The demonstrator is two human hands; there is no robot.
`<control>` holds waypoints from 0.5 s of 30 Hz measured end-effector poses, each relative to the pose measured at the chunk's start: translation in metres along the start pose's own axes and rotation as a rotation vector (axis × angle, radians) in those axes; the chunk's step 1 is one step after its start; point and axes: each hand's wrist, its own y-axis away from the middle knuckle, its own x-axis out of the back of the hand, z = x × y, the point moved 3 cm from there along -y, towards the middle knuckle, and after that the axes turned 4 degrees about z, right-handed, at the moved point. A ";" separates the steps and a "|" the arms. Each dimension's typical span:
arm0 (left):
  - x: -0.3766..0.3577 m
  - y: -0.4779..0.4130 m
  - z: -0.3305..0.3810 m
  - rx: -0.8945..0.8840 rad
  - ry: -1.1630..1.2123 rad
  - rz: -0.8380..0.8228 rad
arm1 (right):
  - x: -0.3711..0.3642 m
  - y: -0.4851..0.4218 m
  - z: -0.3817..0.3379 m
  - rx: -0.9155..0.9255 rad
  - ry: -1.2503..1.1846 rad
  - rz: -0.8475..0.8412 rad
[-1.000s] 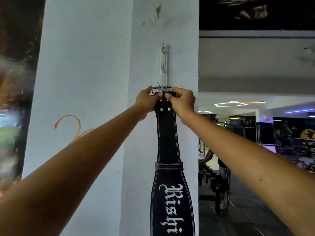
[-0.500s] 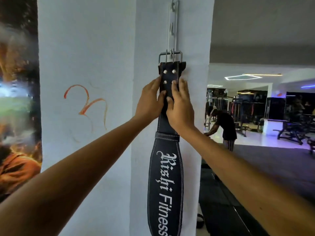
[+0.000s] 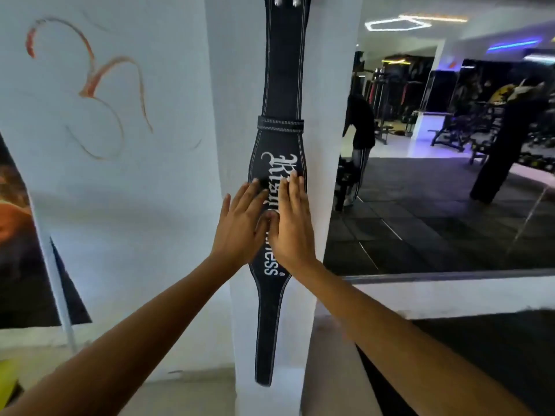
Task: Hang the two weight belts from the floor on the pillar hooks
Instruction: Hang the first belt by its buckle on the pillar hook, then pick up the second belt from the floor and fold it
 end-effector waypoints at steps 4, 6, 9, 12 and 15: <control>-0.047 0.073 -0.017 0.063 0.068 -0.132 | -0.032 0.094 0.024 -0.130 -0.004 -0.120; -0.074 0.116 -0.026 0.158 0.103 -0.198 | -0.046 0.143 0.040 -0.195 0.004 -0.175; -0.120 0.189 -0.043 0.296 0.106 -0.357 | -0.067 0.220 0.065 -0.287 0.023 -0.300; -0.162 0.269 -0.059 0.412 0.133 -0.509 | -0.089 0.298 0.087 -0.370 0.019 -0.492; -0.205 0.349 -0.071 0.604 0.170 -0.620 | -0.119 0.377 0.110 -0.413 -0.011 -0.667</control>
